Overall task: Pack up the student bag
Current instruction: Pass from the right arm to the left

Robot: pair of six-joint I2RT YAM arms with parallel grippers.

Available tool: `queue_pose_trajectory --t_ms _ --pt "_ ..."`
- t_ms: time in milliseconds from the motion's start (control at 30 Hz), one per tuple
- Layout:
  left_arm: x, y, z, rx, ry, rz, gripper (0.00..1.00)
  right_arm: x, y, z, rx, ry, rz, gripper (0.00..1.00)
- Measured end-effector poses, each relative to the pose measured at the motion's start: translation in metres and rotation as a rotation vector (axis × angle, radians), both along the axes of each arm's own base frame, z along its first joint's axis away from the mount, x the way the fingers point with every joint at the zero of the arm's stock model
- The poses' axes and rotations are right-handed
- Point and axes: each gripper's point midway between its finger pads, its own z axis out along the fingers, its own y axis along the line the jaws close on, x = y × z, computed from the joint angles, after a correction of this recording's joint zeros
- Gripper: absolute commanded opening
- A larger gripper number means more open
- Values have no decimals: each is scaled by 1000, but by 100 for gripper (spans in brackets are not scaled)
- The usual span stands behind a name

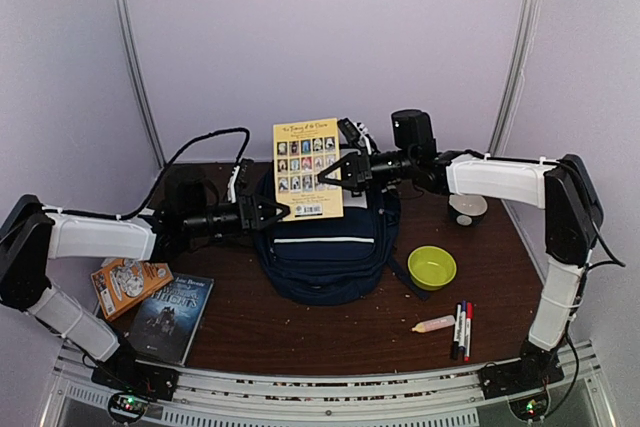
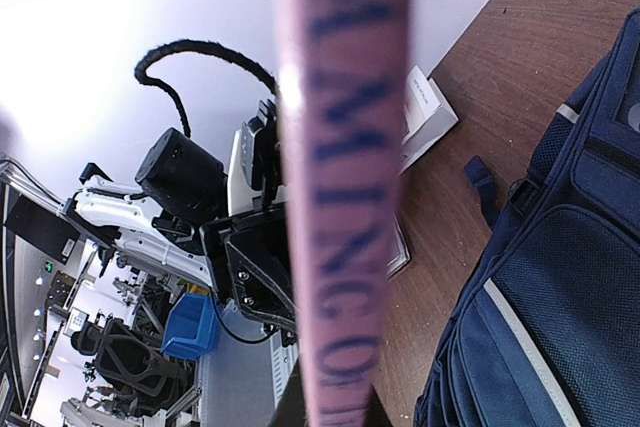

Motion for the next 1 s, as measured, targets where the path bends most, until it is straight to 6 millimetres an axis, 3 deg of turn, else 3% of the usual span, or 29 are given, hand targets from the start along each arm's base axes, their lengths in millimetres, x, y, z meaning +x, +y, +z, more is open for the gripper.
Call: queue_pose_trajectory --t_ms 267,333,433,500,833,1000 --pt "-5 8 -9 8 26 16 23 0 -2 -5 -4 9 -4 0" --pt "-5 9 -8 5 21 16 30 0 -2 -5 -1 15 -5 0" --pt "-6 9 -5 -2 14 11 57 1 -2 -3 9 13 -5 0" --pt "-5 8 -3 -12 15 10 64 1 -2 -2 14 11 -6 0" --pt "-2 4 6 -19 -5 0 79 -2 -3 -4 13 15 -6 0" --pt "10 -5 21 -23 -33 -8 77 -2 -4 -4 13 15 -6 0"
